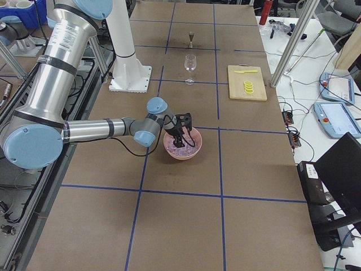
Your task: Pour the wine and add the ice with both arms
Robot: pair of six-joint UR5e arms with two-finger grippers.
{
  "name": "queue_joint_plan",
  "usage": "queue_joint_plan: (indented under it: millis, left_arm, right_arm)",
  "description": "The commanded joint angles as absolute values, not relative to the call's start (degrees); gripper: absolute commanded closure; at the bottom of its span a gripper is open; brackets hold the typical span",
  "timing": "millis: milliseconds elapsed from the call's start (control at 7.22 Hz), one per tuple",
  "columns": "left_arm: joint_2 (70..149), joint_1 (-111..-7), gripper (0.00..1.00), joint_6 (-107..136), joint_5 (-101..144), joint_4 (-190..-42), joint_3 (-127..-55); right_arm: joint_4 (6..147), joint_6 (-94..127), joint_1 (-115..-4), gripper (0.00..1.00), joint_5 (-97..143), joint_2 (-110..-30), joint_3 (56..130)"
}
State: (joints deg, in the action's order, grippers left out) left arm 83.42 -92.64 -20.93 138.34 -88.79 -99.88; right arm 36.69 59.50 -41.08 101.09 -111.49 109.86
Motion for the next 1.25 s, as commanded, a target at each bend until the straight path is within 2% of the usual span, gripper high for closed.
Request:
queue_joint_plan:
  millis: [0,138,277,415,554,692,969,1108]
  left_arm:
    - [83.41,-92.64,0.00,-21.00,138.34,-89.03,-99.49]
    - [83.41,-92.64,0.00,-21.01,138.34,-89.03,-99.49]
    - [83.41,-92.64,0.00,-21.01,138.34,-89.03,-99.41]
    - [83.41,-92.64,0.00,-21.01,138.34,-89.03,-99.40]
    - [83.41,-92.64,0.00,-21.01,138.34,-89.03,-99.40]
    - [83.41,-92.55,0.00,-21.01,138.34,-89.03,-99.40]
    - [83.41,-92.55,0.00,-21.09,138.34,-89.03,-99.40]
    - [83.41,-92.55,0.00,-21.18,138.34,-88.95,-99.32]
  right_arm:
    - [37.27,59.41,-39.99,0.37,100.28,-111.79,109.86]
    - [37.27,59.41,-39.73,0.39,100.28,-111.97,109.86]
    - [37.27,59.33,-39.55,0.44,100.28,-111.89,109.86]
    - [37.27,58.98,-39.55,0.63,100.28,-111.97,109.86]
    - [37.27,58.54,-39.64,0.89,100.28,-111.97,109.95]
    - [37.27,58.36,-39.81,1.00,100.28,-111.97,110.04]
    - [37.61,57.83,-40.25,1.00,100.55,-112.32,112.31]
    - [45.45,57.75,-41.12,1.00,101.16,-111.72,117.98]
